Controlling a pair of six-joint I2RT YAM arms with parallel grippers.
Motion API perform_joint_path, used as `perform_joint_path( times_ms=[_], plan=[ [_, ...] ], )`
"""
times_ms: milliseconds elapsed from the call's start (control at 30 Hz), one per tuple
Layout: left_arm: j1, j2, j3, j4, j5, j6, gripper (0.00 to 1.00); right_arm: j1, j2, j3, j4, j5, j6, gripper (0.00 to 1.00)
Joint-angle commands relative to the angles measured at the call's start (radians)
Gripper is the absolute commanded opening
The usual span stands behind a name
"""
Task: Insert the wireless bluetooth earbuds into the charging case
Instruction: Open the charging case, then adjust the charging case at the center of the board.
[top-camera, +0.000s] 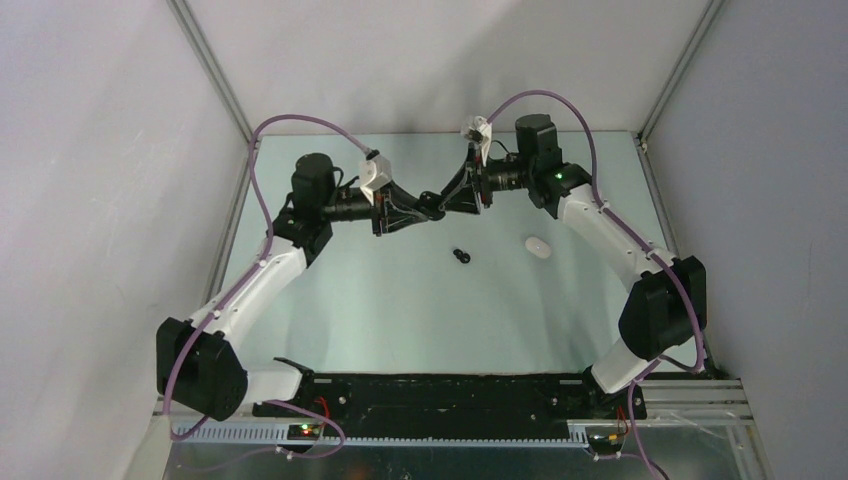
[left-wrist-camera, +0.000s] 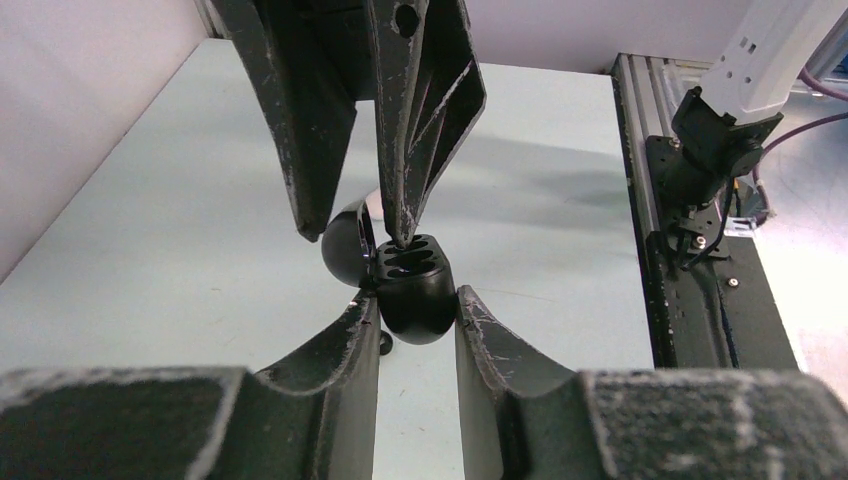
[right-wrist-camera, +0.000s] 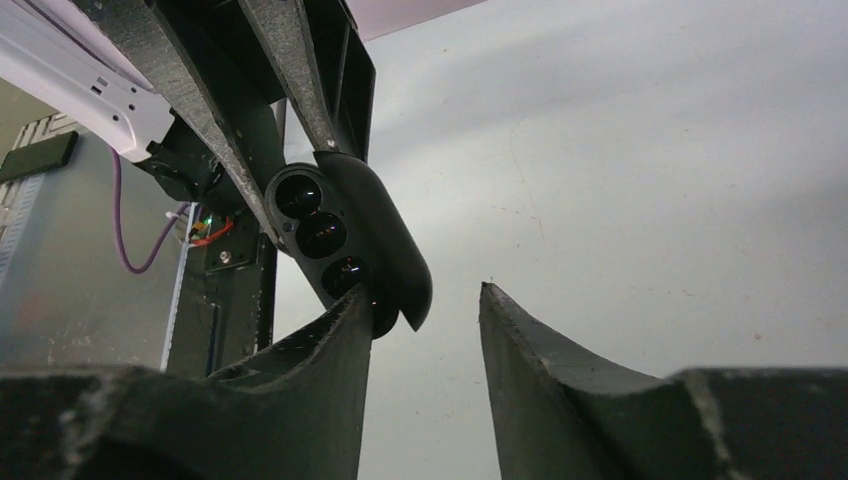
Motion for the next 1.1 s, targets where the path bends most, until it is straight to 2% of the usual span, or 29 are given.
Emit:
perform_joint_path(
  times_ms=[0, 67, 133, 167, 200, 233, 267, 333, 467, 667, 833, 967, 1067],
  plan=[
    [0.004, -0.017, -0.008, 0.057, -0.006, -0.025, 0.0, 0.007, -0.03, 0.001, -0.004, -0.021, -0.024, 0.44],
    [0.005, -0.018, -0.011, 0.058, -0.01, -0.029, 0.0, 0.006, -0.028, 0.003, 0.003, -0.023, -0.021, 0.34],
    [0.005, -0.018, -0.018, 0.058, -0.031, -0.035, 0.0, 0.006, -0.029, 0.008, 0.008, -0.017, -0.021, 0.2],
    [0.005, -0.018, -0.021, 0.059, -0.055, -0.042, 0.02, 0.005, -0.03, 0.011, 0.01, -0.006, -0.023, 0.09],
    [0.005, -0.016, -0.031, 0.059, -0.08, -0.045, 0.04, 0.005, -0.033, 0.017, 0.006, 0.002, -0.033, 0.05],
    [0.005, -0.017, -0.037, 0.059, -0.094, -0.05, 0.13, 0.005, -0.034, 0.022, 0.0, 0.021, -0.041, 0.0],
    [0.005, -0.019, -0.053, 0.058, -0.129, -0.052, 0.18, 0.004, -0.038, 0.034, -0.019, 0.03, -0.067, 0.0],
    [0.005, -0.028, -0.081, 0.056, -0.191, -0.06, 0.37, 0.007, -0.045, 0.055, -0.059, 0.072, -0.121, 0.0],
    [0.006, -0.045, -0.101, 0.005, -0.268, -0.085, 0.5, 0.028, -0.068, 0.096, -0.162, 0.155, -0.268, 0.0],
    [0.016, -0.124, -0.067, -0.181, -0.266, -0.073, 0.57, 0.092, -0.116, 0.106, -0.252, 0.315, -0.491, 0.0],
    [0.078, -0.21, -0.022, -0.248, -0.225, -0.091, 0.62, 0.148, -0.134, 0.101, -0.293, 0.421, -0.636, 0.0],
    [0.092, -0.198, 0.055, -0.264, -0.188, -0.193, 0.64, 0.19, -0.136, 0.094, -0.31, 0.515, -0.749, 0.0],
    [0.091, -0.127, 0.111, -0.266, -0.182, -0.334, 0.63, 0.213, -0.132, 0.093, -0.317, 0.571, -0.821, 0.0]
  ],
)
